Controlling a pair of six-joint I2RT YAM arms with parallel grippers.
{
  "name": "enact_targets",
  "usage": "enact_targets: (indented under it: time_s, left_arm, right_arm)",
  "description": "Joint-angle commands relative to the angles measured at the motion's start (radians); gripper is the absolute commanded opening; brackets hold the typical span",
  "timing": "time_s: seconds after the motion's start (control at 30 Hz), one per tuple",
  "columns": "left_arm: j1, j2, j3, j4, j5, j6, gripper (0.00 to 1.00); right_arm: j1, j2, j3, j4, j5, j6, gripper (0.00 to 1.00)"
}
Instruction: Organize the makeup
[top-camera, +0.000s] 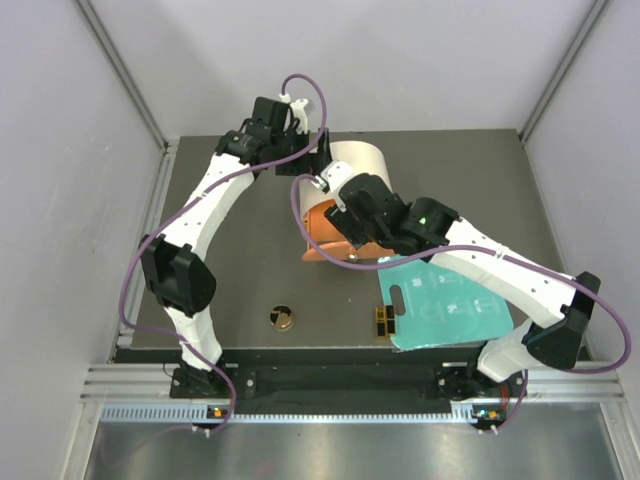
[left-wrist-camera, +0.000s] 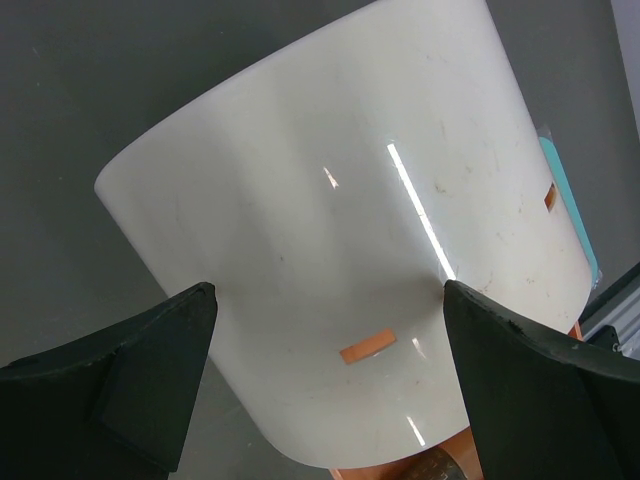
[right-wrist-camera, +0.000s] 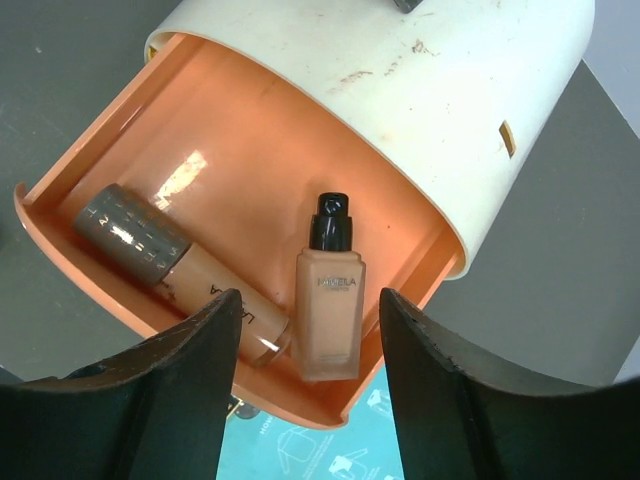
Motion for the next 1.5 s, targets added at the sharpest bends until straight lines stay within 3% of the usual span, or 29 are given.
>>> enact_targets:
  time_s: [0.0,0.13,0.23,0.27,0.3,0.37,0.57,0.93,1.1,1.47]
  left_arm:
    - [-0.007,0.025,0.037,-0.025,-0.028,0.029,0.99]
    - [-0.007,0.040,0.059,-0.031,-0.031,0.032,0.99]
    - [-0.008,0.049,0.080,-0.040,-0.031,0.033,0.99]
    - [-0.007,0.051,0.083,-0.042,-0.030,0.032,0.99]
    - [-0.007,0.056,0.088,-0.043,-0.031,0.032,0.99]
    - [-0.008,0.057,0.092,-0.045,-0.030,0.032,0.99]
    - [-0.007,0.059,0.095,-0.045,-0.031,0.033,0.99]
    - [-0.007,0.063,0.094,-0.050,-0.030,0.027,0.99]
    - [-0.007,0.060,0.089,-0.056,-0.030,0.030,0.99]
    - [-0.008,0.054,0.088,-0.068,-0.041,0.039,0.99]
  right_arm:
    - [-0.010,-0.041,0.034,0.037,0.034,0.018,0.57]
    - [-0.010,-0.074,0.069,0.031,0.036,0.038,0.56]
    - [-0.010,-0.111,0.091,0.026,0.013,0.068,0.46]
    - [-0.010,-0.123,0.092,0.025,-0.027,0.090,0.23]
    - [-0.011,-0.134,0.081,0.025,-0.050,0.128,0.12]
    - [-0.007,-0.163,0.060,0.020,-0.136,0.156,0.01]
    - [0.041,-0.232,-0.104,0.035,-0.306,0.286,0.00]
    - [0.145,-0.260,-0.359,0.150,-0.333,0.417,0.00]
    - [0.142,-0.223,-0.394,0.175,-0.256,0.427,0.00]
    - [0.127,-0.134,-0.327,0.198,0.074,0.434,0.00]
